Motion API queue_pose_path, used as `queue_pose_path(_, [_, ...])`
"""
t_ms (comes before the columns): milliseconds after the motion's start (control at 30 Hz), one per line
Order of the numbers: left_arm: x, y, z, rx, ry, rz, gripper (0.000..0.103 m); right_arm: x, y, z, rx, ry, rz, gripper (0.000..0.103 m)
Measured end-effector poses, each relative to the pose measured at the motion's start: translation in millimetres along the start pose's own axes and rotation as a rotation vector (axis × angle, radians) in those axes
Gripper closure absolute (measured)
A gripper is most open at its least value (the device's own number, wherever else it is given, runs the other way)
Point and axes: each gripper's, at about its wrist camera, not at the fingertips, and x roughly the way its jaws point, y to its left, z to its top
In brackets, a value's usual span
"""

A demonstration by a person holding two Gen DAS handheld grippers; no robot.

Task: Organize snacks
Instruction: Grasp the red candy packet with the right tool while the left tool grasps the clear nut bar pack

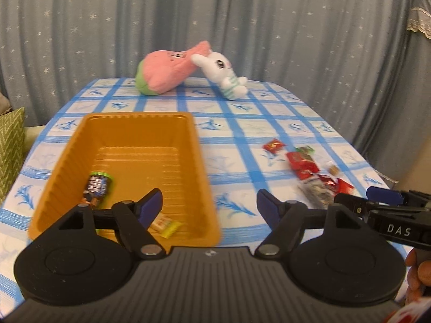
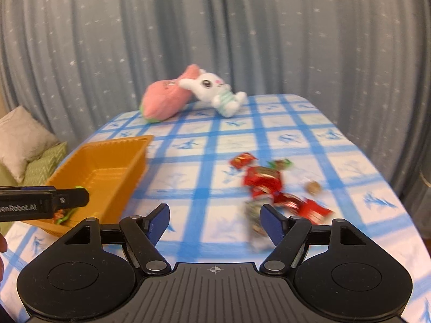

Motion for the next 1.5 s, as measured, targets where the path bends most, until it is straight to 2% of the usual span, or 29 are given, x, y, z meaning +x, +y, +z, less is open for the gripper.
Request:
queue_pose_path(267, [5.9,-47.3,-11.9,0.043,0.015,-0.055,0.017,-15.1,-50.7,-22.9,0.079,0.021,-0.110,0.027])
queue_pose_path(467, [22.4,-76.0,-15.7,0.051,0.034,-0.092,0.016,-17.9,-81.6,-29.7,0.141,0.030,-0.166,0.027])
queue_pose_path(800, [63.8,-98.2,-17.1,0.044,0.085,-0.119,0.016,0.0,-102.5,-23.1,0.190,0.042,-0.186,0.028])
queue_pose_path(1033, [86.3,-97.6,-14.7,0.044,0.091,-0.106,0.016,23.7,-109.0,-16.2,0.219,0.055,-0.148,0.028])
queue_pose_path(1067, [89.2,-96.1,-14.5,0.041,0.094,-0.105,0.016,28.0,-109.2,-14.4,0.220,0.054,-0.142,0.029])
queue_pose_path(1133, [94.2,-93.8,-14.6,0.038,0.098,-0.103,0.016,38.6,-110.2,-11.1,0.225,0.061,-0.131,0.041])
queue_pose_path(1367, [103.9,-87.9,-17.5,0.024,0.101,-0.108,0.016,72.4,-114.0,-5.5,0.251,0.077,-0.137,0.047])
queue_pose_path(1500, [106.9,-85.7,-18.5,0.017,0.103,-0.109,0.016,83.0,-111.6,-3.6,0.222,0.091,-0.152,0.056])
